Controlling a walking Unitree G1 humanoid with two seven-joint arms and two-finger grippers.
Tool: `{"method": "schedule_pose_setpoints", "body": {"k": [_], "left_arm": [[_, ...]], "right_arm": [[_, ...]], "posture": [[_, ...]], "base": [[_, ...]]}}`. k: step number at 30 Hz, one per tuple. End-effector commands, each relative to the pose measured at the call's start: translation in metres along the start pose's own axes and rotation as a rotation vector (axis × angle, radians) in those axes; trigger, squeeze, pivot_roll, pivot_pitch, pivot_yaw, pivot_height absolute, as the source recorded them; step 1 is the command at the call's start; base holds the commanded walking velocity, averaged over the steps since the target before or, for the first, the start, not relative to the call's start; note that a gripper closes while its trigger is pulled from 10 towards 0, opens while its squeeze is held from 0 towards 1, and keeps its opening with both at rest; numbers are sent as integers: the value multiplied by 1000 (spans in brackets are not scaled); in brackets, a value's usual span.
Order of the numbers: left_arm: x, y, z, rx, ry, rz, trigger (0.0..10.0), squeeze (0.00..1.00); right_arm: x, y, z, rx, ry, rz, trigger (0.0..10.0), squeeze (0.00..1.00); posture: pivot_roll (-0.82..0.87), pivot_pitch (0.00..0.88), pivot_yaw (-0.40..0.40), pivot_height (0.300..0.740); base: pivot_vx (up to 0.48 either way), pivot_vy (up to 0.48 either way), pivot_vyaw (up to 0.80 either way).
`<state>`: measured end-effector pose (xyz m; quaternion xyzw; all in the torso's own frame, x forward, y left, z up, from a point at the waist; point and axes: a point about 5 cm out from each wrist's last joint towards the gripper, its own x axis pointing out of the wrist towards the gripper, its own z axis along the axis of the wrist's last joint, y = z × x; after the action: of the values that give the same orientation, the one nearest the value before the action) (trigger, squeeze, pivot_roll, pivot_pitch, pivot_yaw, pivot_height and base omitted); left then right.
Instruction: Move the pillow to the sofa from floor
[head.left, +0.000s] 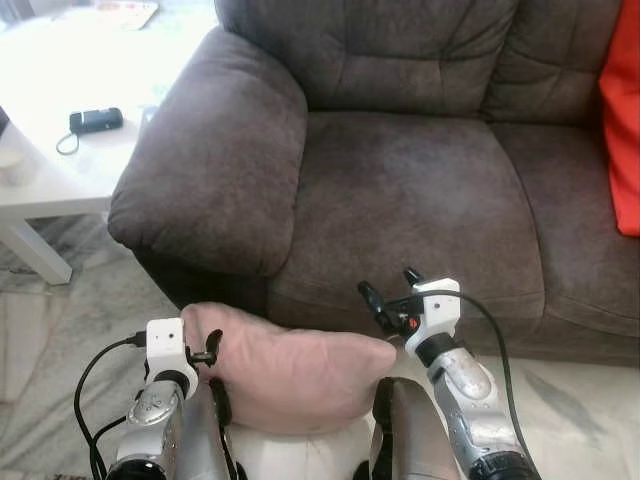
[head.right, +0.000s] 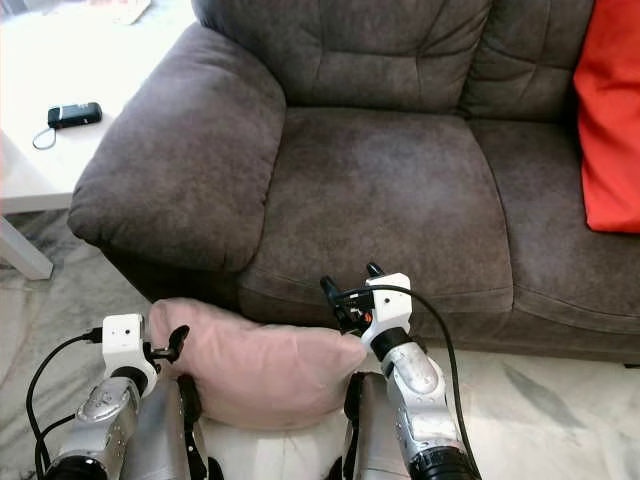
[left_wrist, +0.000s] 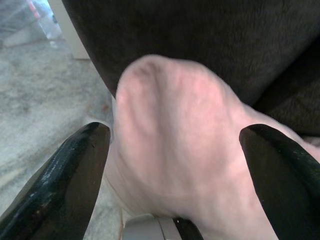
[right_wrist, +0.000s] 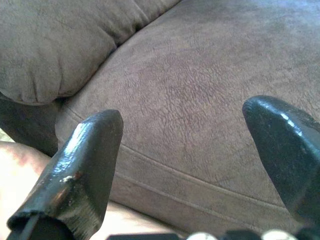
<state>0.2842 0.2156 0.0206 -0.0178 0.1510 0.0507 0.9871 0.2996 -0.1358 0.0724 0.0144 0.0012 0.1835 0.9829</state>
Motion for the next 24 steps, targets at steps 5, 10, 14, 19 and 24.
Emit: {"method": "schedule_pose_setpoints", "body": {"k": [5, 10, 14, 19, 24], "left_arm": [[-1, 6, -6, 1, 29, 32, 10000, 1000], [1, 7, -4, -6, 19, 32, 10000, 0], [6, 4, 5, -14, -15, 19, 10000, 0], [9, 6, 14, -39, -62, 8, 10000, 0], [11, 12, 17, -10, -57, 37, 10000, 0]], "right_arm": [[-4, -1, 6, -3, -10, 11, 10000, 0], [-6, -2, 13, -10, -21, 19, 10000, 0], [-8, -4, 24, -26, -35, 31, 10000, 0], [-14, -4, 28, -23, -41, 35, 10000, 0], [-25, -7, 28, -35, -11, 44, 10000, 0]], "posture": [[-4, 255, -111, 511], [-17, 270, -123, 511], [-32, 291, -140, 511], [-51, 306, -157, 511], [-77, 316, -178, 511]], "base": [[0, 0, 0], [0, 0, 0], [0, 0, 0], [0, 0, 0], [0, 0, 0]]}}
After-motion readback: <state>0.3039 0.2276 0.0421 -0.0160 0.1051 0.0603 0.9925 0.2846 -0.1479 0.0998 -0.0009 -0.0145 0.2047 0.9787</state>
